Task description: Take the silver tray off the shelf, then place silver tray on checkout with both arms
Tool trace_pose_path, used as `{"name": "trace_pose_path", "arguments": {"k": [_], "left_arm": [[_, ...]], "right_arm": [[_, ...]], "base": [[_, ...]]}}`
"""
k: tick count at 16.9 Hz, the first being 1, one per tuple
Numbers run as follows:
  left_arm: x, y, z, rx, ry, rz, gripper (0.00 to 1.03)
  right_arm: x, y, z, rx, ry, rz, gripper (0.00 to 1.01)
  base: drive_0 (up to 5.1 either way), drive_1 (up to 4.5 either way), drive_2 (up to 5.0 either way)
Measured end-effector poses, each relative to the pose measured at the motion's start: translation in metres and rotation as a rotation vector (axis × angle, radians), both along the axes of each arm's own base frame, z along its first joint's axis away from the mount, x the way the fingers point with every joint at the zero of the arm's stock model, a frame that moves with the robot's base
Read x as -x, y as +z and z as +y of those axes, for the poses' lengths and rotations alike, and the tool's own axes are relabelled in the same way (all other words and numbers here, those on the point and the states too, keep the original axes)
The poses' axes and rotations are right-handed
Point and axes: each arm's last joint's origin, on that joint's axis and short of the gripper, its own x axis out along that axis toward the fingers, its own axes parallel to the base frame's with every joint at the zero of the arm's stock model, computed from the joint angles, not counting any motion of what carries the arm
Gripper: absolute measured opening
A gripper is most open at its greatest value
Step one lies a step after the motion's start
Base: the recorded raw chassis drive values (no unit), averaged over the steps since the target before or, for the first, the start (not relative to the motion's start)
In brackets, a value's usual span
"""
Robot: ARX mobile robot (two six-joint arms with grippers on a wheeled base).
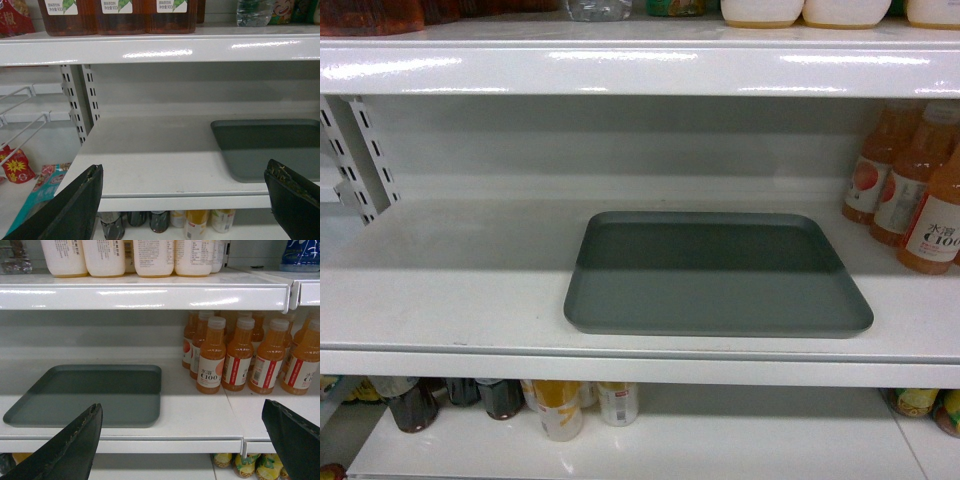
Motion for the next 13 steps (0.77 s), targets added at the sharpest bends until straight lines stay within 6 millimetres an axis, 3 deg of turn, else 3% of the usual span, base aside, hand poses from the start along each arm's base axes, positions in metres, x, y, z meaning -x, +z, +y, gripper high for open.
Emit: {"name": "trace_pose_path", "arguments": {"k": [13], "left_arm": [[0.0,0.0,0.0,0.0,0.001,0.0,0.98]], "right_arm": [[0.0,0.0,0.0,0.0,0.0,0.0,0.98]], "base": [[0.0,0.0,0.0]]}}
